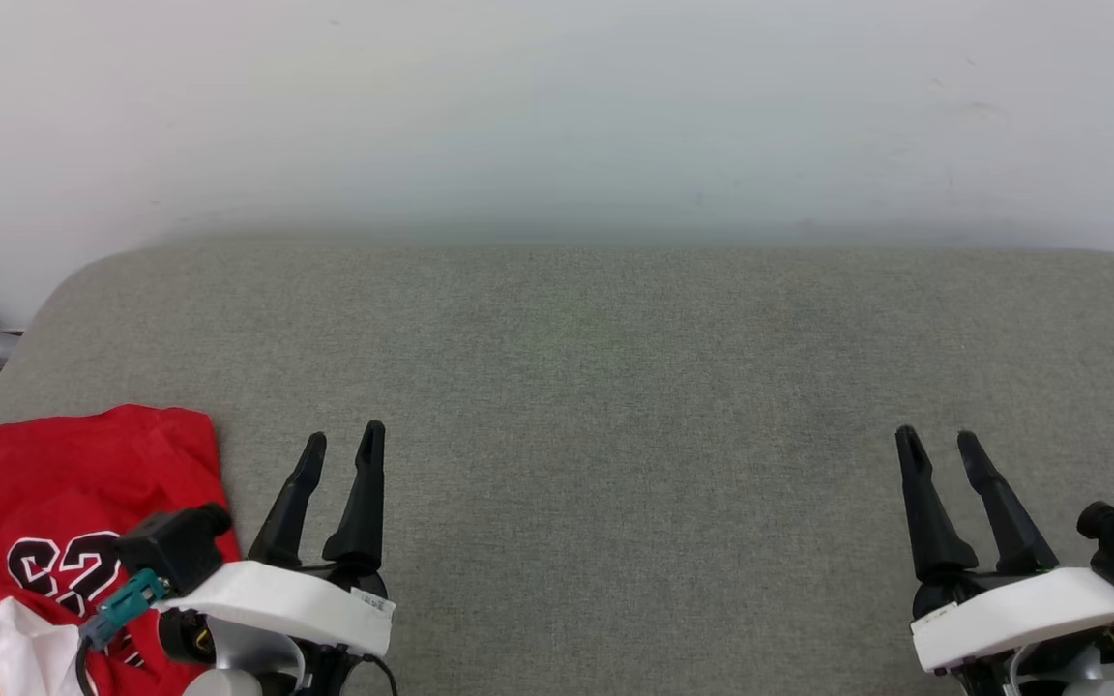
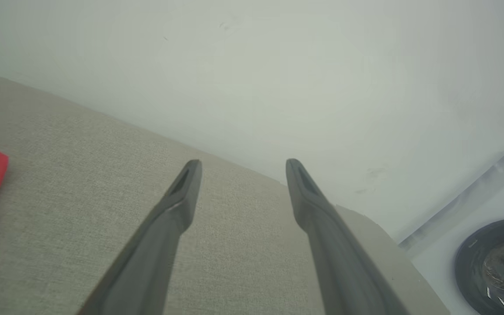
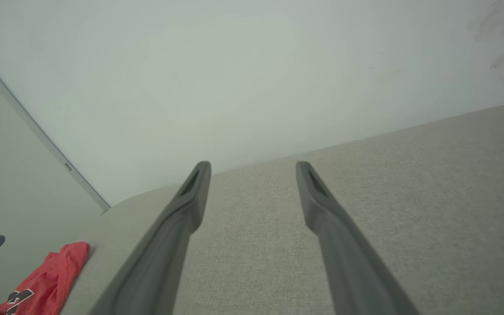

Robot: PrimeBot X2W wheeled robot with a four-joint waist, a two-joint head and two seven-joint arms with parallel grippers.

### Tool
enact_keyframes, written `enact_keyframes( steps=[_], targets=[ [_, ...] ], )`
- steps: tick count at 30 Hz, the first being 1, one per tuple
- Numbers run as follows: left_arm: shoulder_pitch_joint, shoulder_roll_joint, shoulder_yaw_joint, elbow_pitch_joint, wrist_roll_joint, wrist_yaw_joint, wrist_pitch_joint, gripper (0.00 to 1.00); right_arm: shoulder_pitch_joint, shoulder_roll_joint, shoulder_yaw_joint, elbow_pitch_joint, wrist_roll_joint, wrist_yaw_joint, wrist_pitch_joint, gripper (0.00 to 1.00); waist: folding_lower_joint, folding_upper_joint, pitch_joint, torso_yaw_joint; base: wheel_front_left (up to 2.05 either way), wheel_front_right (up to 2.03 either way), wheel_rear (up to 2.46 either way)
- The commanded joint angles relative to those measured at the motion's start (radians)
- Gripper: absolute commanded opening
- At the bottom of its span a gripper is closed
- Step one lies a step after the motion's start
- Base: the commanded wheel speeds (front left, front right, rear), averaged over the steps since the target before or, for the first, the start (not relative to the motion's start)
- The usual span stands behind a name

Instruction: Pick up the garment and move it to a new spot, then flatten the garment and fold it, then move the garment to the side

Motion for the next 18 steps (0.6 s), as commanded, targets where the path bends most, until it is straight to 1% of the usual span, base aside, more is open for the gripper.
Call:
enact_keyframes(
  steps=[1, 9, 18],
  targets=[
    [0.001, 0.011, -0.001, -0.011, 0.032, 0.002, -0.007, 1.0, 0.001, -0.004, -0.004, -0.016, -0.03, 0.0, 0.003, 1.0, 0.0, 0.0, -0.001, 0.0, 0.0, 0.0, 0.0],
    [0.01, 0.029, -0.013, -0.019, 0.166, 0.023, -0.03, 1.0, 0.026, 0.001, -0.026, -0.041, -0.158, 0.0, 0.026, 1.0, 0.0, 0.0, -0.005, 0.004, 0.0, 0.0, 0.0],
    [0.03, 0.047, -0.03, -0.011, 0.275, 0.046, -0.051, 1.0, 0.046, 0.007, -0.045, -0.061, -0.281, 0.0, 0.038, 1.0, 0.0, 0.0, -0.012, 0.009, 0.0, 0.0, 0.0]
  ],
)
